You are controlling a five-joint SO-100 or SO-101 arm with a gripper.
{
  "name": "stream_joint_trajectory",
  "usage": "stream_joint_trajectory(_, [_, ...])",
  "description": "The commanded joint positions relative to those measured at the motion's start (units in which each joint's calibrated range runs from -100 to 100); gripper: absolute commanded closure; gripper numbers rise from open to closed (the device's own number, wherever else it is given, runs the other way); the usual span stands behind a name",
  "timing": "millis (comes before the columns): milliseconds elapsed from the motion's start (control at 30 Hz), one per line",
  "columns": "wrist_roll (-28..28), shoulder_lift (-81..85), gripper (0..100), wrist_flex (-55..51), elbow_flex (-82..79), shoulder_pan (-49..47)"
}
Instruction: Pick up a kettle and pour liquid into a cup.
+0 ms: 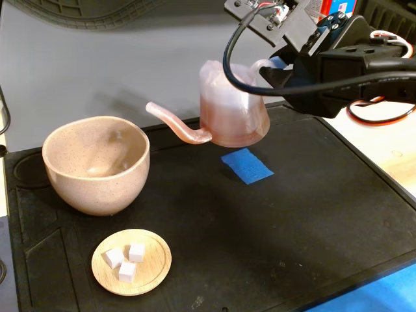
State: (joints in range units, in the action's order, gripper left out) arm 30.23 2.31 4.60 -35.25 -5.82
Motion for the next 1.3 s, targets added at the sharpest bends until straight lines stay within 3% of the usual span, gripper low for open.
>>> stream_joint_trajectory(0, [-0.2,-1.3,100,0.6,9.5,-0.3])
stream_joint_trajectory(533, [-2.7,-7.7,99,0.1,18.1,-4.2])
stream_joint_trajectory(633, [-7.9,-10.5,99,0.1,22.0,-4.8])
stream_joint_trajectory(833, [-10.5,-11.4,99,0.1,23.6,-4.3])
stream_joint_trajectory(1267, [-10.5,-11.5,99,0.7,26.6,-3.0])
